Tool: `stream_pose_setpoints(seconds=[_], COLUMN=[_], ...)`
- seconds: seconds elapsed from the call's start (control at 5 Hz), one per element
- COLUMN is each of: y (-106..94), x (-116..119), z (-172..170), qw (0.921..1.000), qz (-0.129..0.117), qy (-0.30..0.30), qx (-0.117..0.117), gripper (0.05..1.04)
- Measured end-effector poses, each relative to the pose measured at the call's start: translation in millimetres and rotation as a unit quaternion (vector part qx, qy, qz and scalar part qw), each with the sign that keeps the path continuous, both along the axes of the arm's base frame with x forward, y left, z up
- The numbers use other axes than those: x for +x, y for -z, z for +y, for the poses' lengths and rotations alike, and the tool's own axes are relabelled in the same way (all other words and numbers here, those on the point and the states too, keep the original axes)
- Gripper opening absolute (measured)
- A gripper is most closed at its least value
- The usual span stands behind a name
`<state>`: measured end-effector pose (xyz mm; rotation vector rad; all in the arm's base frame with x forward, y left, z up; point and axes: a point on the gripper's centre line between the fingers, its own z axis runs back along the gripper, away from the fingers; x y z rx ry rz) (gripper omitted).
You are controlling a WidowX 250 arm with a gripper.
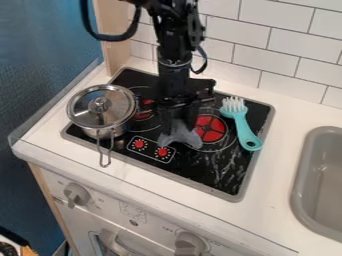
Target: Put the gray object in the middle of stove
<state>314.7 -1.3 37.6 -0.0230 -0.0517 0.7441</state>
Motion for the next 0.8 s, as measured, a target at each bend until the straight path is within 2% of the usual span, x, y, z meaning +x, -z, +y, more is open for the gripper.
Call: stream_pose_setpoints(seconds=[0.2, 0.4, 0.6, 0.8], y=[-1.7, -17.6, -45.2, -73.7], x=[-2, -1, 0, -1], z=[-1, 0, -1, 0], qw=[0.9999, 0.9999, 0.9991, 0.9966], qz=[0.009, -0.001, -0.036, -0.073], qy=[-0.005, -0.013, -0.021, -0.034], qx=[0.006, 0.005, 0.003, 0.015], gripper=[0.886, 1.008, 1.004, 0.999])
